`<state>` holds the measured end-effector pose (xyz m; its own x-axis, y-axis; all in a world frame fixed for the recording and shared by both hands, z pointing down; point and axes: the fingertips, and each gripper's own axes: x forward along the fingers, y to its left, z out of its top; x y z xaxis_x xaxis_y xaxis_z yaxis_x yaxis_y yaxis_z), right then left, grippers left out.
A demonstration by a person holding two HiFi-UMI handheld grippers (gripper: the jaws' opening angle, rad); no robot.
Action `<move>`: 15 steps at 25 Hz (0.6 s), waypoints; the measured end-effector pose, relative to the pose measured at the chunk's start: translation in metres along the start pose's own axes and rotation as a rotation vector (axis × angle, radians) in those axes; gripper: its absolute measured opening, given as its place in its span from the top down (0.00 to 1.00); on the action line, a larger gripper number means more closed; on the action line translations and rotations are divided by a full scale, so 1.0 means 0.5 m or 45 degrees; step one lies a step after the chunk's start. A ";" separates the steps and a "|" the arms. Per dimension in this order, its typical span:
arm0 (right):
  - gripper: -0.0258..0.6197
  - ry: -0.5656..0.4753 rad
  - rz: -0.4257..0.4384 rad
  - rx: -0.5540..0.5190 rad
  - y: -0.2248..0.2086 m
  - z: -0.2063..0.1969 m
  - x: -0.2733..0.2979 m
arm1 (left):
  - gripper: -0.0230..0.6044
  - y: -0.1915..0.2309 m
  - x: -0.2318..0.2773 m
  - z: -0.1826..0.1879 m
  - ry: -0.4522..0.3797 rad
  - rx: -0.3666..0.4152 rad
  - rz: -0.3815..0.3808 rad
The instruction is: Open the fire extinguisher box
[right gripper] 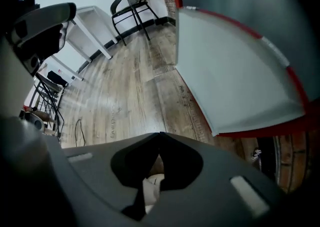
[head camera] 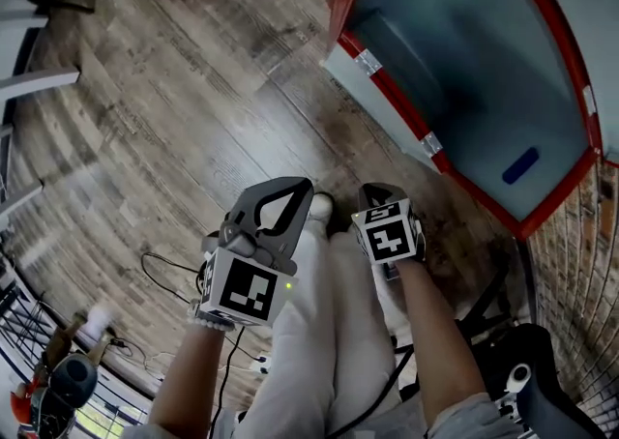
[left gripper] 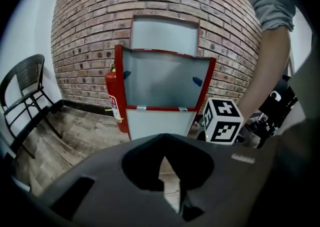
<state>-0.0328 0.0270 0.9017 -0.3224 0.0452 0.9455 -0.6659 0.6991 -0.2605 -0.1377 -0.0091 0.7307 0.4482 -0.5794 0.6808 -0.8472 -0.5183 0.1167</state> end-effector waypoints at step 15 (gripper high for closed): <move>0.95 -0.508 -0.074 0.008 0.018 0.197 -0.463 | 0.96 -0.075 -0.187 0.292 -0.103 0.113 -0.033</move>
<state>-0.0304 -0.0474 0.6614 -0.5192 -0.2756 0.8090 -0.6943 0.6880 -0.2111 -0.1062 -0.0272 0.5570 0.4941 -0.6123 0.6172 -0.8083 -0.5850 0.0668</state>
